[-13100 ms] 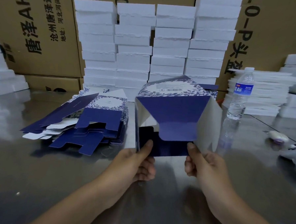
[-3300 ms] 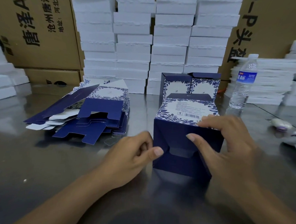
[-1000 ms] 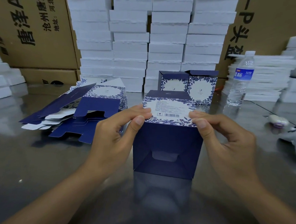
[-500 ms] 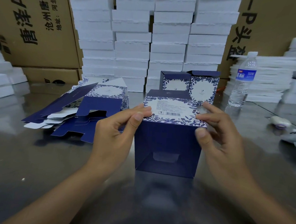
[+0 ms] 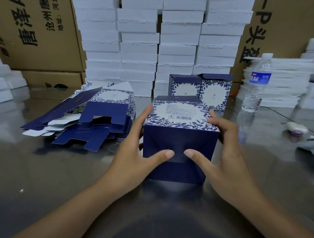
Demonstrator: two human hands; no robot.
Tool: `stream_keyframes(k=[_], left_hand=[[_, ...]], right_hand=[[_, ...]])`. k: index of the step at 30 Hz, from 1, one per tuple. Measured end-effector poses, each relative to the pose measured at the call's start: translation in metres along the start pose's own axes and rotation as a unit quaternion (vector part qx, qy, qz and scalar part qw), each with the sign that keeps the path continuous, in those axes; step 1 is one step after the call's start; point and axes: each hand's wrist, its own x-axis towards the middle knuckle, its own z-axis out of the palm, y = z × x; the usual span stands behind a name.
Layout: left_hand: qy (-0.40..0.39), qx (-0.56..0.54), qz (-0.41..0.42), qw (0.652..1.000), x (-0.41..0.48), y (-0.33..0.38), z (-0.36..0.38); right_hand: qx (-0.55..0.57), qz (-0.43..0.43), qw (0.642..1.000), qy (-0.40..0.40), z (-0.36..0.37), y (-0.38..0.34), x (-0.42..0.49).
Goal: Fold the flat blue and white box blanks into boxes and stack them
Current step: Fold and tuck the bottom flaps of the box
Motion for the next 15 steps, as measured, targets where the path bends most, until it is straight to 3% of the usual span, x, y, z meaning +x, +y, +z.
stream_keyframes(k=[15], left_hand=[[0.085,0.093,0.066,0.99,-0.004,0.007,0.006]], right_hand=[[0.002,-0.024,0.996,0.088,0.003,-0.011,-0.002]])
